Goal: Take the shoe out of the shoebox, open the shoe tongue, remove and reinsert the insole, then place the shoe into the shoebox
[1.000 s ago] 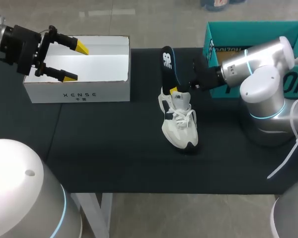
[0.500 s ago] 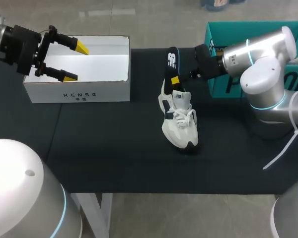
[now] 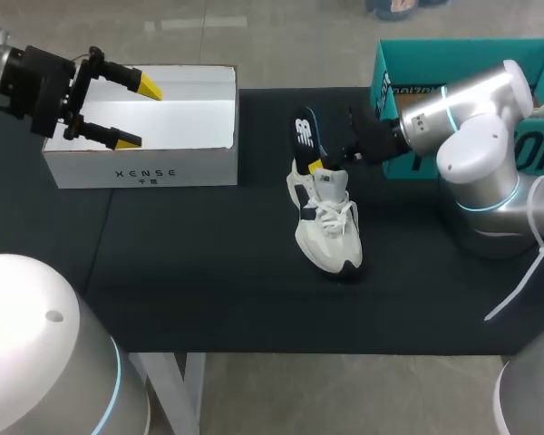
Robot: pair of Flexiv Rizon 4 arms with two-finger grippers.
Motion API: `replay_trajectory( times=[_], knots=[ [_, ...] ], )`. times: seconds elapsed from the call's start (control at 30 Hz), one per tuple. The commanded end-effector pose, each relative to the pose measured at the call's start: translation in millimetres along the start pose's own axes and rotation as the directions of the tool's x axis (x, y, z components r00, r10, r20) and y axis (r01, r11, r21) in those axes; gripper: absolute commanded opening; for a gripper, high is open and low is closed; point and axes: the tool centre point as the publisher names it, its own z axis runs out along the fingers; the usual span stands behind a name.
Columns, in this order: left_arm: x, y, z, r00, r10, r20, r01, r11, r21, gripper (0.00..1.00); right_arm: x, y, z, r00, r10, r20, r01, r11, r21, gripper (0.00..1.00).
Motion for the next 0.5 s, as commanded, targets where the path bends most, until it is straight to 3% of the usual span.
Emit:
replay_trajectory(
  times=[0.03,0.17,0.23,0.3,0.5],
  knots=[
    [-0.4,0.1,-0.3,1.0,0.001,-0.003,-0.001,1.0,0.0,1.0,-1.1,10.2,-8.5,0.999,-0.015,0.033,0.015,1.0,-0.004,0.4],
    [-0.4,0.1,-0.3,1.0,0.001,-0.003,-0.001,1.0,0.0,1.0,-12.0,25.9,-17.2,0.998,-0.033,0.055,0.034,0.999,-0.014,0.37],
    [-0.4,0.1,-0.3,1.0,0.001,-0.003,-0.001,1.0,0.0,1.0,-16.6,29.4,-19.8,0.998,-0.034,0.06,0.035,0.999,-0.016,0.26],
    [-0.4,0.1,-0.3,1.0,0.001,-0.003,-0.001,1.0,0.0,1.0,-17.9,30.5,-20.4,0.997,-0.036,0.064,0.037,0.999,-0.017,0.0],
    [-0.4,0.1,-0.3,1.0,0.001,-0.003,-0.001,1.0,0.0,1.0,-12.6,17.0,-12.0,0.999,-0.018,0.049,0.017,1.0,0.014,0.0]
  ],
)
